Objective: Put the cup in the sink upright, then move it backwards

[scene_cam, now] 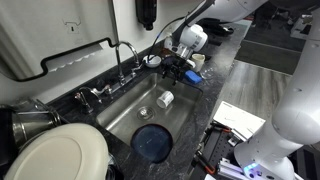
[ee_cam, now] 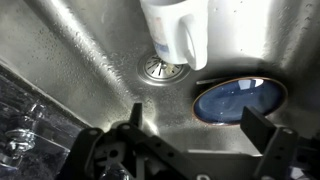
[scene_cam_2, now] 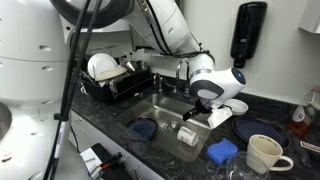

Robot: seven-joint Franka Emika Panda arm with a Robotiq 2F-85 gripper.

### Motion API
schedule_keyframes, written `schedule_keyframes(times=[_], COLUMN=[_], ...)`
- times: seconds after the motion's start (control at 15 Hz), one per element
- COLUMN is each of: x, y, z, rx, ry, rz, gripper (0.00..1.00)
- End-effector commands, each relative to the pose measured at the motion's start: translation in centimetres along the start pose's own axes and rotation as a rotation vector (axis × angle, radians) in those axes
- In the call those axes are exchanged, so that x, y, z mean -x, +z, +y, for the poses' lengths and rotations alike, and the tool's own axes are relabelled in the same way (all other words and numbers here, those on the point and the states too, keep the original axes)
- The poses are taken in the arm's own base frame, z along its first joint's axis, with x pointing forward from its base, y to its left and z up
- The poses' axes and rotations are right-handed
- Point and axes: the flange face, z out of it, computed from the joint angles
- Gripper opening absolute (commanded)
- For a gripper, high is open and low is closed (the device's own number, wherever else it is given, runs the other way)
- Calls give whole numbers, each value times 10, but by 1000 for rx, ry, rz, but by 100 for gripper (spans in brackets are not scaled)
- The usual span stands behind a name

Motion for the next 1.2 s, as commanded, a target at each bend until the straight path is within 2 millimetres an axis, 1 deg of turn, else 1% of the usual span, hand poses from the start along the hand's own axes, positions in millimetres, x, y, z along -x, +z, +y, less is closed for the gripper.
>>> schedule_keyframes(times=[0.0,0.2,0.53,0.8,1.13], x=[-5,-15,-29,-24,-8], y=[-1,8,25,35,42], z=[0,-3,-11,-11,-14], rx=[61,54,10,32,56], ry=[11,-40,-231,-274,-253], rz=[50,48,-106,-220,-266], gripper=[100,100,100,100,100])
